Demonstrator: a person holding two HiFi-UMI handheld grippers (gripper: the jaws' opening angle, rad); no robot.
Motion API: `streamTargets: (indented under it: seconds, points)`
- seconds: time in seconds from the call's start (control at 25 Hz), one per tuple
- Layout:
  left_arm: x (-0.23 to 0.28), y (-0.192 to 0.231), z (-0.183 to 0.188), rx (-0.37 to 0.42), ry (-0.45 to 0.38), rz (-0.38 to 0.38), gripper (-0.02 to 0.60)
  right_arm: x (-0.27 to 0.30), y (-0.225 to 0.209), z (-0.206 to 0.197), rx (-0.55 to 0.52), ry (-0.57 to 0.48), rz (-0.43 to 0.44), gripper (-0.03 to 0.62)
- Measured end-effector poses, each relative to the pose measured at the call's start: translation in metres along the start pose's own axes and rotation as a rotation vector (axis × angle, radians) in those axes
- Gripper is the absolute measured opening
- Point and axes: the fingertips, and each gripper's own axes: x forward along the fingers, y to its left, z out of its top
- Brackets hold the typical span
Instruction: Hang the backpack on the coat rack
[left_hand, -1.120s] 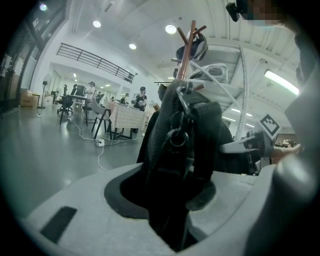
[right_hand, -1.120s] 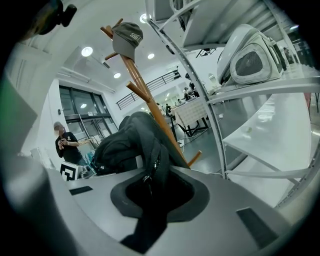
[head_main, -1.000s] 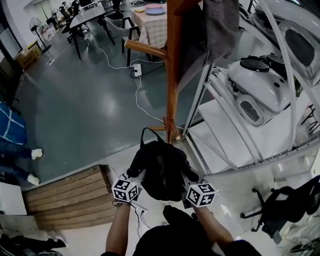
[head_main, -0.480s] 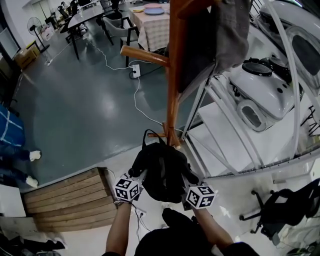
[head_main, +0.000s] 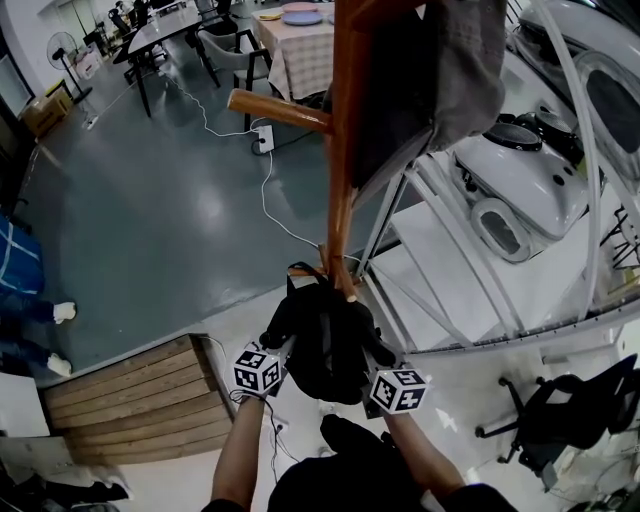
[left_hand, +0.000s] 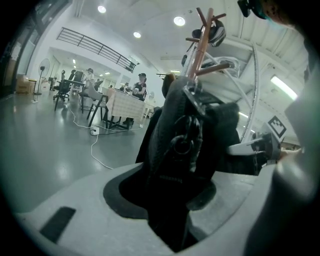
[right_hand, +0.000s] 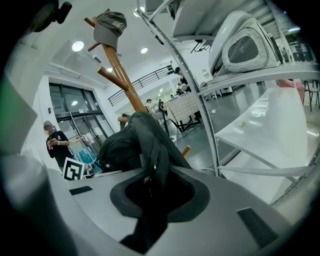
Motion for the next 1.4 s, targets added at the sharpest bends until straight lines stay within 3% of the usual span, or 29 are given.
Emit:
streamTargets:
  seconds: [0.76,1.2,1.4]
  points:
    - [0.022,0.008,-0.025,-0.009,0.079,0.022,0.157,0.021,-0.030,-0.025,0.009,0.048,-0.048,0.046]
    - [0.023,0.025,-0.037,0.031,0.148,0.118,0.200,0.052,-0.049,-0.038,0.014,0.083,-0.081,0.049]
    - [0.018,0.028,-0.038,0.032,0.166,0.149,0.223,0.061,-0.044,-0.034,0.011,0.088,-0.058,0.073]
